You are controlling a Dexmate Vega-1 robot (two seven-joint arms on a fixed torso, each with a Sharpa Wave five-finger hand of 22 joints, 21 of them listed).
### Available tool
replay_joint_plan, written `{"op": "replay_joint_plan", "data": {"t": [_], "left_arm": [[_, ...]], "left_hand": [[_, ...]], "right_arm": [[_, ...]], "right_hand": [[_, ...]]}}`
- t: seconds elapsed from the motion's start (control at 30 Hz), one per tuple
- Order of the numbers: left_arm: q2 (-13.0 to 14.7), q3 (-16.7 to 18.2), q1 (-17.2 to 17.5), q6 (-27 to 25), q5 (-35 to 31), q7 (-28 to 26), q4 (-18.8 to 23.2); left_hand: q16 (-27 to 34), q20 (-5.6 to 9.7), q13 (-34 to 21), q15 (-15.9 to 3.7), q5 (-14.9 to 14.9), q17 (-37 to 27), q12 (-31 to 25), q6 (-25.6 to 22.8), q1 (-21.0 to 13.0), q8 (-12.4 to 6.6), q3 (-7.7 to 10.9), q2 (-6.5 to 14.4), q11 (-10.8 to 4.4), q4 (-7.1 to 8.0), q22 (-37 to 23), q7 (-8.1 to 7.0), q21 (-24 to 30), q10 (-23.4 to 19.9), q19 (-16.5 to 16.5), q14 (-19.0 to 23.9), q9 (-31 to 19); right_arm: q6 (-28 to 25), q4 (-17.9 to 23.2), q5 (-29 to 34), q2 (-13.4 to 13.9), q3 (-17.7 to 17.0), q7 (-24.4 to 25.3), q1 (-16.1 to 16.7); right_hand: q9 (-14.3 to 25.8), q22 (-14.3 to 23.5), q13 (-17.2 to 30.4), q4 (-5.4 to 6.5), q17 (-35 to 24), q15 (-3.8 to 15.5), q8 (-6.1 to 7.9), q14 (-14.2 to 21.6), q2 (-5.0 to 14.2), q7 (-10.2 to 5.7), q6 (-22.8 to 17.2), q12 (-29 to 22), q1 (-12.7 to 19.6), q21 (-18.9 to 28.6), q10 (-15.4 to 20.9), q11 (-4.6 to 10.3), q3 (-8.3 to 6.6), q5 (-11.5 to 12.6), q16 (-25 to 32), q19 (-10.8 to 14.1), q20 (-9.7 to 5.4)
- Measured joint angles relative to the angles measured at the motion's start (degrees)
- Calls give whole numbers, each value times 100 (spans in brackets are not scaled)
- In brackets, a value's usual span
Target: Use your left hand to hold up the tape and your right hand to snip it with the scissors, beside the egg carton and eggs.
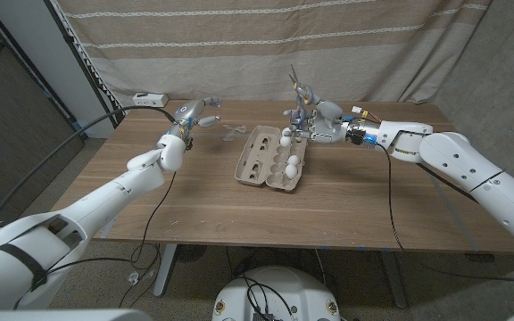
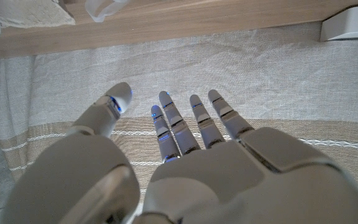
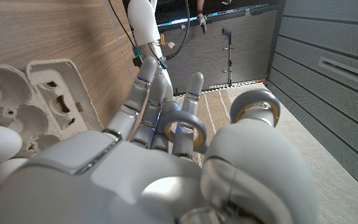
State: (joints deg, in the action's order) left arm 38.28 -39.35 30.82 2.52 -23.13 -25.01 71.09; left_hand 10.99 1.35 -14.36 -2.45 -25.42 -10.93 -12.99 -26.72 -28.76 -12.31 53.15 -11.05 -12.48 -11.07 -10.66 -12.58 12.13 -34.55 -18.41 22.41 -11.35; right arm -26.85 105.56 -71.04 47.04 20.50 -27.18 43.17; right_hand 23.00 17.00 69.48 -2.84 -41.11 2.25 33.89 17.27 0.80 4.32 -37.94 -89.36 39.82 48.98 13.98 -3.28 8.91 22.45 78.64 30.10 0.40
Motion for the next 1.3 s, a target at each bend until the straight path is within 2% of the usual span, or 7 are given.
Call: {"op": "replay_joint_plan", "data": {"t": [0.33,0.4,0.6,0.73,0.9,0.93,1.3], "left_arm": [[-62,-167,-174,42,-63,15,-237],[-63,-200,-203,42,-92,15,-255],[-63,-289,-272,-42,-390,-3,-279],[-50,-493,-410,-121,-578,-4,-278],[-50,-493,-410,-234,-871,10,-278],[-40,-675,-536,-260,-935,14,-268],[-65,-1044,-780,-460,-1542,73,-316]], "left_hand": [[0,21,0,-10,0,-1,0,-31,0,0,-18,0,0,18,0,31,0,0,21,-10,0],[0,21,0,-10,22,-1,0,-112,0,-28,-69,0,0,16,0,13,0,0,21,-10,0],[0,20,0,-10,45,-15,0,-279,-30,-87,-152,-30,0,41,0,14,0,0,21,-10,0],[0,20,-1,-11,45,-14,-43,-339,-53,-96,-195,-8,0,37,-1,11,0,-61,21,-10,1],[7,20,-1,-11,45,-14,-44,-430,-53,-132,-232,-8,-7,40,-1,41,0,-117,21,-10,1],[17,20,-1,-11,45,-14,-44,-450,-53,-132,-246,-8,-17,39,-1,20,0,-127,21,-10,1],[33,20,-16,-11,88,-14,-44,-459,-53,-132,-293,-8,10,40,-1,11,0,-154,21,-10,1]], "right_arm": [[5,0,8,3,-2,9,0],[8,0,8,4,-3,9,1],[18,6,10,20,-23,9,34],[62,23,20,42,-36,-13,60],[62,52,20,74,-71,-13,103],[125,57,38,80,-79,-38,114],[203,90,46,130,-136,-53,185]], "right_hand": [[15,-47,-27,0,26,0,0,0,21,2,2,1,23,29,4,4,0,0,40,0,0],[27,-52,-24,0,25,0,0,0,21,10,10,1,23,49,12,12,0,0,40,0,0],[27,-80,6,-23,25,0,-22,1,46,10,10,2,-1,49,12,12,24,0,62,0,0],[27,-104,0,-24,25,21,-22,-21,44,32,-12,3,1,49,12,12,24,-22,62,0,0],[27,-106,4,-24,48,21,-22,-21,44,41,-21,4,1,49,12,12,24,-22,62,0,0],[27,-111,-2,-24,53,21,-22,-21,44,41,-21,4,1,49,12,12,24,-22,62,0,0],[53,-160,-38,-24,52,20,-44,-20,44,41,-21,4,1,49,11,11,24,-22,84,0,0]]}}
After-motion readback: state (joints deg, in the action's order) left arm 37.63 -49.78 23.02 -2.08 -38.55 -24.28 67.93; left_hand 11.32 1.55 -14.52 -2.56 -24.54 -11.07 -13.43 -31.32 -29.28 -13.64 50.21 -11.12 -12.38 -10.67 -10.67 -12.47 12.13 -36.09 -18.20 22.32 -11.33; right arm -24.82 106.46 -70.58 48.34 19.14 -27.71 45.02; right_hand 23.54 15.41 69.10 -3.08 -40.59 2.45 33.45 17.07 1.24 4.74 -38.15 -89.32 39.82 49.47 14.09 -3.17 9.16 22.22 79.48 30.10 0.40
